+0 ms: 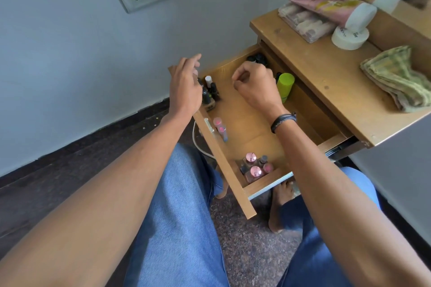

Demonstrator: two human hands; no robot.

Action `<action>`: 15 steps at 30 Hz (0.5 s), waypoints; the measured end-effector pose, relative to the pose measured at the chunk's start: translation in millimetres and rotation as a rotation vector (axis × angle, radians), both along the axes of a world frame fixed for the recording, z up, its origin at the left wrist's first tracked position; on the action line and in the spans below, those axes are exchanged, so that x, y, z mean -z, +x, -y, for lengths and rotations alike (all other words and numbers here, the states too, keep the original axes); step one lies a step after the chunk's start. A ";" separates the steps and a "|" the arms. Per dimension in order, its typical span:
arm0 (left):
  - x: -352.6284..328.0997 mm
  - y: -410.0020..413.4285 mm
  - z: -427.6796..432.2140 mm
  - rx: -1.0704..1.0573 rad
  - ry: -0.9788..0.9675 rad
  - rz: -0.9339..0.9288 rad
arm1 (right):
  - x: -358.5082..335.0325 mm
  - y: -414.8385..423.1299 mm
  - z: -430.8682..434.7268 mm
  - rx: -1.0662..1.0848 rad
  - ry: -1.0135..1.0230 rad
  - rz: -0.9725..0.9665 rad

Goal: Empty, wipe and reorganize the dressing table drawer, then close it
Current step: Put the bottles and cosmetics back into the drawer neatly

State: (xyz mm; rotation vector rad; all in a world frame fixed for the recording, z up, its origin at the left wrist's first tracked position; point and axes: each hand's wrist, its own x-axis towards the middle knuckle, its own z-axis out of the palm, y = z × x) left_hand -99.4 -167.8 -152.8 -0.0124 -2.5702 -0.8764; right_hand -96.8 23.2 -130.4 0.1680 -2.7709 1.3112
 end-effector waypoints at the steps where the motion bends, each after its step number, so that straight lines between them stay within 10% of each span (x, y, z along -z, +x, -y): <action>1: 0.8 0.2 1.6 -0.001 0.004 0.001 | -10.5 2.0 -5.9 -0.005 0.006 -0.045; 15: -9.2 5.4 -4.5 0.014 0.026 0.063 | -40.0 -14.6 -120.6 0.268 0.355 -0.404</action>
